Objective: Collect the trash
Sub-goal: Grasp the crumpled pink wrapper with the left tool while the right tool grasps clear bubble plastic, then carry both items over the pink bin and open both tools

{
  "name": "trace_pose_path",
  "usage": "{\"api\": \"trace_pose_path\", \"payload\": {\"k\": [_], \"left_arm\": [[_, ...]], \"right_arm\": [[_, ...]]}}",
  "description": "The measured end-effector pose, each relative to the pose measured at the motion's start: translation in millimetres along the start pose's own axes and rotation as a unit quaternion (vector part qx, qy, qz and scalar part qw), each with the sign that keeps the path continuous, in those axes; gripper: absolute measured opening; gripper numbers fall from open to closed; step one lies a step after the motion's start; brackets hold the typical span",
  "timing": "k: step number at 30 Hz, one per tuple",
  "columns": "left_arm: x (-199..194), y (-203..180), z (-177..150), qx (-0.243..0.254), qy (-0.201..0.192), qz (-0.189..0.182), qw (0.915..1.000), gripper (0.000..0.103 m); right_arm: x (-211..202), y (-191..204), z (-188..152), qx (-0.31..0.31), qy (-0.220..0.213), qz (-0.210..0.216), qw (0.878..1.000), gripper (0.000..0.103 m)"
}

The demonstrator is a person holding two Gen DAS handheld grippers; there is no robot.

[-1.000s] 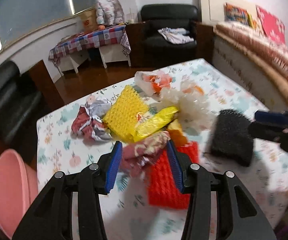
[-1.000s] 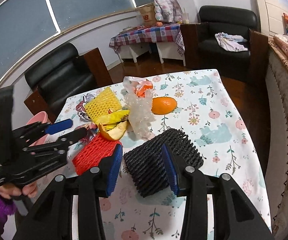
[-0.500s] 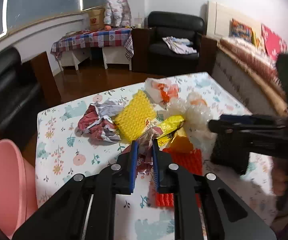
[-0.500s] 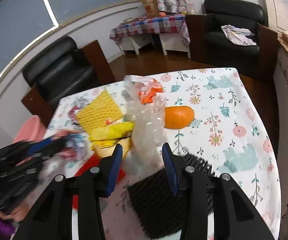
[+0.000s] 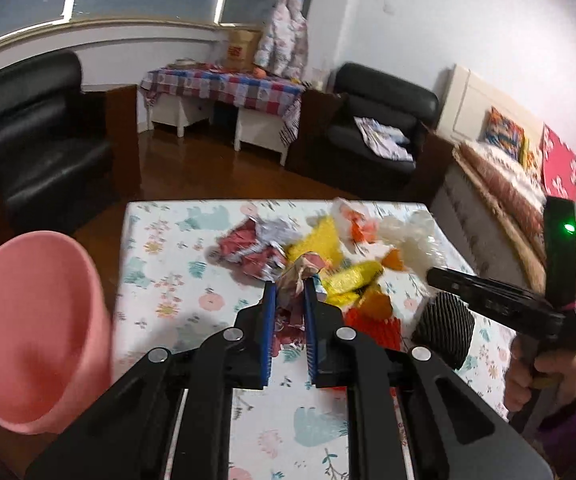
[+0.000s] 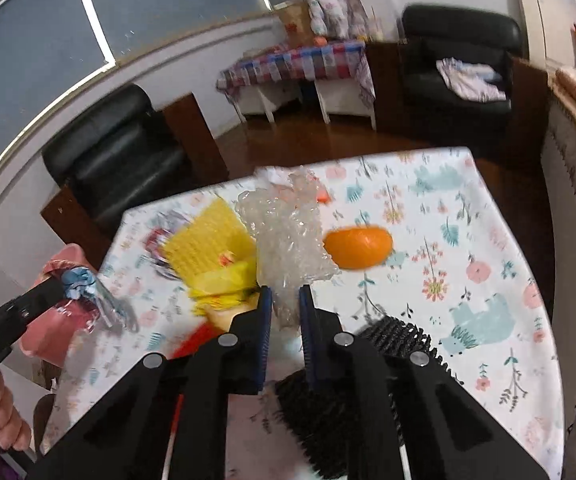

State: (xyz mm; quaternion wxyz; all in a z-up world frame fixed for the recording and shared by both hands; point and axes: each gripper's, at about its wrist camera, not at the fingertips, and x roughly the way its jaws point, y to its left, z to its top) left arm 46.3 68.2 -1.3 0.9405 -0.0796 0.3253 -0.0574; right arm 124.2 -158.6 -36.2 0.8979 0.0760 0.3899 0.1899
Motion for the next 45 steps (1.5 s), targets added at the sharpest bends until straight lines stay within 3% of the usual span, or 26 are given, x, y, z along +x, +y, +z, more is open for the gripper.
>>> {"api": "trace_pose_path", "payload": {"k": [9, 17, 26, 40, 42, 45], "left_arm": [[-53, 46, 8, -0.043, -0.051, 0.055, 0.9963, 0.013], [-88, 103, -2, -0.090, -0.062, 0.120, 0.9867, 0.013], [-102, 156, -24, -0.142, -0.052, 0.180, 0.9719, 0.013], [-93, 191, -38, -0.174, -0.018, 0.230, 0.9575, 0.016], [-95, 193, -39, -0.182, -0.020, 0.230, 0.9557, 0.034], [-100, 194, -40, -0.195, -0.028, 0.223, 0.9545, 0.040]], "right_arm": [[-29, 81, 11, -0.065, -0.020, 0.082, 0.994, 0.013], [-4, 181, 3, -0.132, 0.014, 0.155, 0.979, 0.013], [32, 272, -17, -0.191, 0.050, 0.190, 0.962, 0.013], [83, 316, -37, -0.213, 0.104, 0.189, 0.953, 0.018], [85, 317, -36, -0.208, 0.105, 0.194, 0.953, 0.023], [82, 315, -34, -0.206, 0.098, 0.203, 0.952, 0.027]]}}
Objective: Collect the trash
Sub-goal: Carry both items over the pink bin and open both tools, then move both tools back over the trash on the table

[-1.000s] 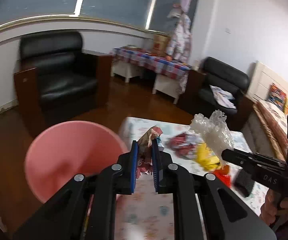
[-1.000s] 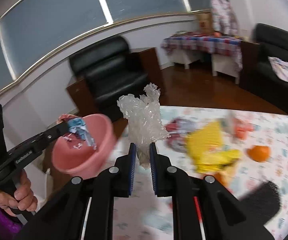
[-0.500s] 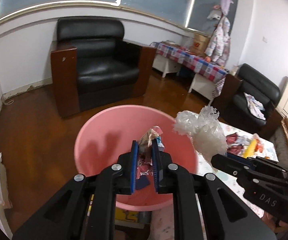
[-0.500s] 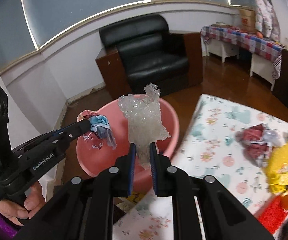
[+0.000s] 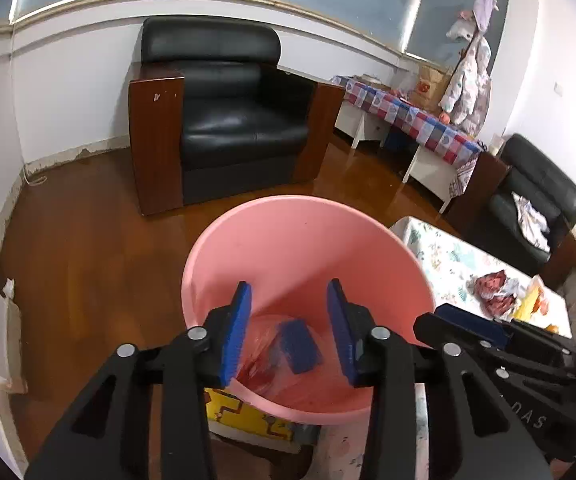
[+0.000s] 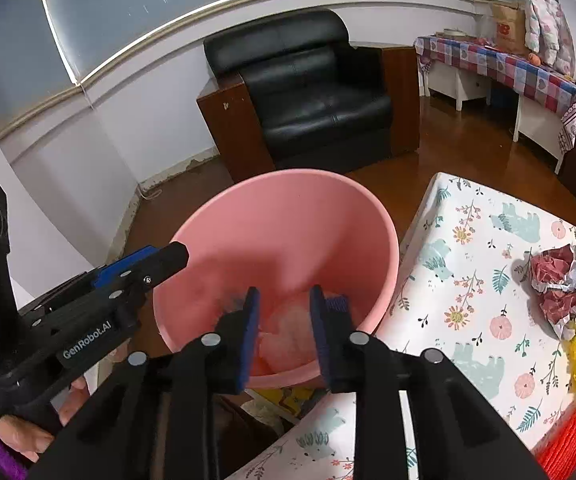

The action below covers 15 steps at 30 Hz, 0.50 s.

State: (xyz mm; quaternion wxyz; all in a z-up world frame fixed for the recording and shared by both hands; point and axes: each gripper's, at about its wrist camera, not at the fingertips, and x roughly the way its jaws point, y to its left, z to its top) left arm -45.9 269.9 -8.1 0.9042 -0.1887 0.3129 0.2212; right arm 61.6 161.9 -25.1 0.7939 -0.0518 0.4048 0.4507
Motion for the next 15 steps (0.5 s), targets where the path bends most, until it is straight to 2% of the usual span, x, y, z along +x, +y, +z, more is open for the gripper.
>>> {"api": "trace_pose_path", "payload": {"k": [4, 15], "left_arm": [[-7, -5, 3, 0.006, -0.005, -0.003, 1.0000, 0.041], [-35, -51, 0, 0.037, -0.017, -0.053, 0.9978, 0.041]], "right_arm": [[-13, -3, -2, -0.001, -0.013, 0.004, 1.000, 0.036], [-78, -27, -27, 0.016, -0.049, -0.014, 0.999, 0.040]]}}
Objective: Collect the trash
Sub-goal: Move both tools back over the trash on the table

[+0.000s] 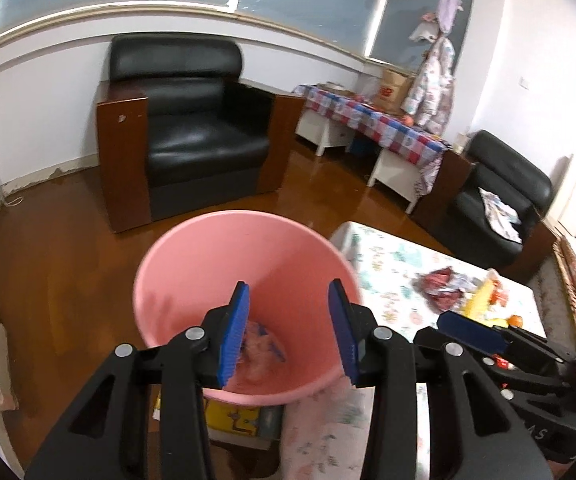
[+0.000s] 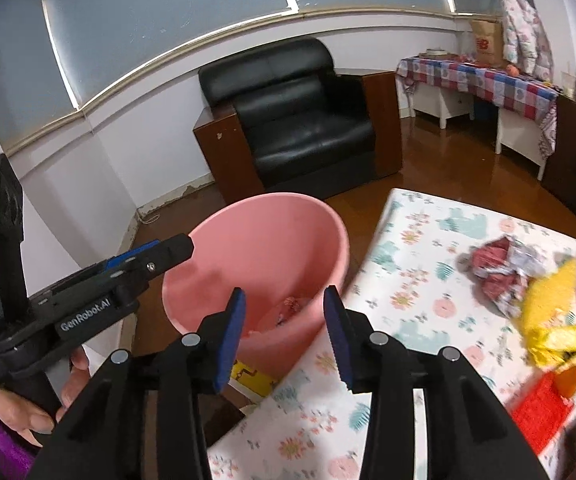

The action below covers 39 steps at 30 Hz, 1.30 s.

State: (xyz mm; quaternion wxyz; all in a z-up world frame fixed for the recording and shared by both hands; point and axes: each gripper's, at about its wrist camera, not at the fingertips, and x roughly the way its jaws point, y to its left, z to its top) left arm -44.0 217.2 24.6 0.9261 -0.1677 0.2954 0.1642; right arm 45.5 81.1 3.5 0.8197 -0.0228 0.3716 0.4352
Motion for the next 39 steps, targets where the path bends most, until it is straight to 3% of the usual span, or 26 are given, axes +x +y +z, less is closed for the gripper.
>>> {"api": "trace_pose_path", "payload": {"k": [11, 19, 23, 31, 39], "left_arm": [[-8, -73, -16, 0.070, 0.008, -0.057, 0.9959, 0.041], [-5, -99, -26, 0.089, 0.024, -0.082, 0.9924, 0.041], [-1, -113, -33, 0.104, 0.035, -0.099, 0.9890, 0.041], [21, -148, -59, 0.134, 0.080, -0.142, 0.9774, 0.042], [49, -194, -86, 0.187, 0.130, -0.178, 0.9573, 0.043]], "right_arm": [[-62, -42, -33, 0.038, -0.019, -0.048, 0.998, 0.041], [-90, -70, -47, 0.066, -0.034, -0.069, 0.995, 0.041], [-103, -84, -58, 0.068, -0.039, -0.102, 0.992, 0.041], [-135, -130, -86, 0.102, -0.046, -0.171, 0.979, 0.041], [-158, -174, -107, 0.134, -0.047, -0.235, 0.962, 0.041]]}}
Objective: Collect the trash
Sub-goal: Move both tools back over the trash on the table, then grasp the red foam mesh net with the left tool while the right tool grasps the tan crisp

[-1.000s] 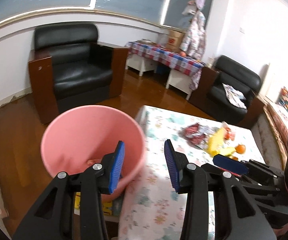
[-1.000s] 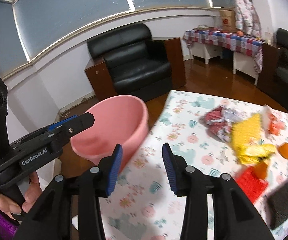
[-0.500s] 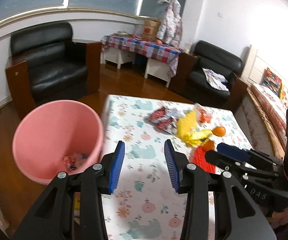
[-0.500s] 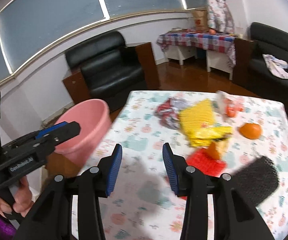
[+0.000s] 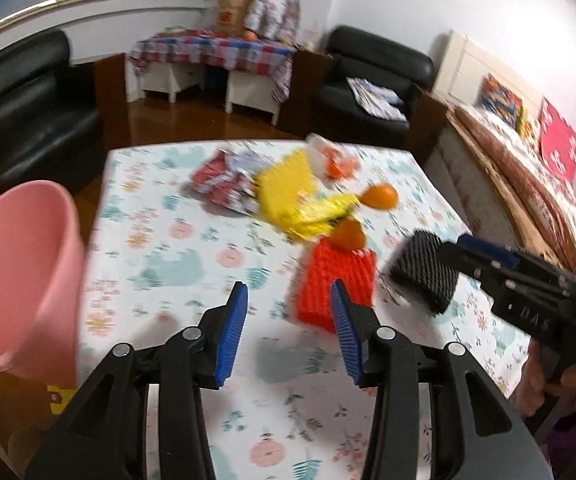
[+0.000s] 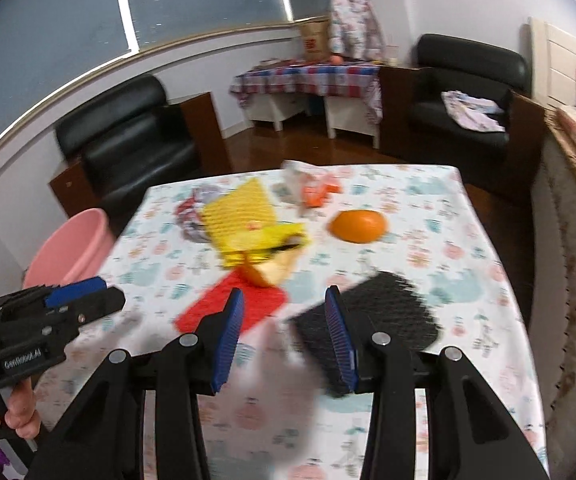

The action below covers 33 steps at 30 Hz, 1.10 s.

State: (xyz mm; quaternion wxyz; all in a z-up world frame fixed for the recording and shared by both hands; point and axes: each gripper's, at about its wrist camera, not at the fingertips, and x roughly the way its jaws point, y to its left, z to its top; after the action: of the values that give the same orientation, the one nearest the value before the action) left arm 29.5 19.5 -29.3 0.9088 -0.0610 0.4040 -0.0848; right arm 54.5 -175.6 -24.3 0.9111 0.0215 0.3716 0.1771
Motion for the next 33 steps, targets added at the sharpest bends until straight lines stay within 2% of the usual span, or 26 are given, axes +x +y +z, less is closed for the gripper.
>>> {"api": "trace_pose_path", "payload": {"k": [6, 12, 17, 28, 29, 30, 33], "left_arm": [[35, -21, 1, 0.024, 0.036, -0.010, 0.9990, 0.043], [68, -25, -2, 0.029, 0.073, 0.004, 0.9969, 0.043], [76, -21, -4, 0.011, 0.077, -0.001, 0.9970, 0.044], [74, -26, -9, 0.011, 0.066, 0.024, 0.9975, 0.043], [74, -26, -10, 0.008, 0.064, 0.025, 0.9976, 0.040], [73, -27, -10, 0.005, 0.063, 0.019, 0.9978, 0.031], [69, -31, -10, 0.009, 0.056, 0.025, 0.9981, 0.021]], "right_arm": [[3, -30, -11, 0.027, 0.021, -0.021, 0.999, 0.041], [2, -49, -18, 0.049, 0.036, -0.025, 0.998, 0.041], [2, -47, -15, 0.041, 0.032, 0.001, 0.999, 0.041], [21, -29, -2, 0.022, 0.046, 0.060, 0.997, 0.041], [22, -27, 0, 0.018, 0.046, 0.065, 0.997, 0.041], [24, -23, 2, 0.012, 0.047, 0.070, 0.996, 0.041], [30, -14, 8, -0.003, 0.048, 0.081, 0.996, 0.041]]}}
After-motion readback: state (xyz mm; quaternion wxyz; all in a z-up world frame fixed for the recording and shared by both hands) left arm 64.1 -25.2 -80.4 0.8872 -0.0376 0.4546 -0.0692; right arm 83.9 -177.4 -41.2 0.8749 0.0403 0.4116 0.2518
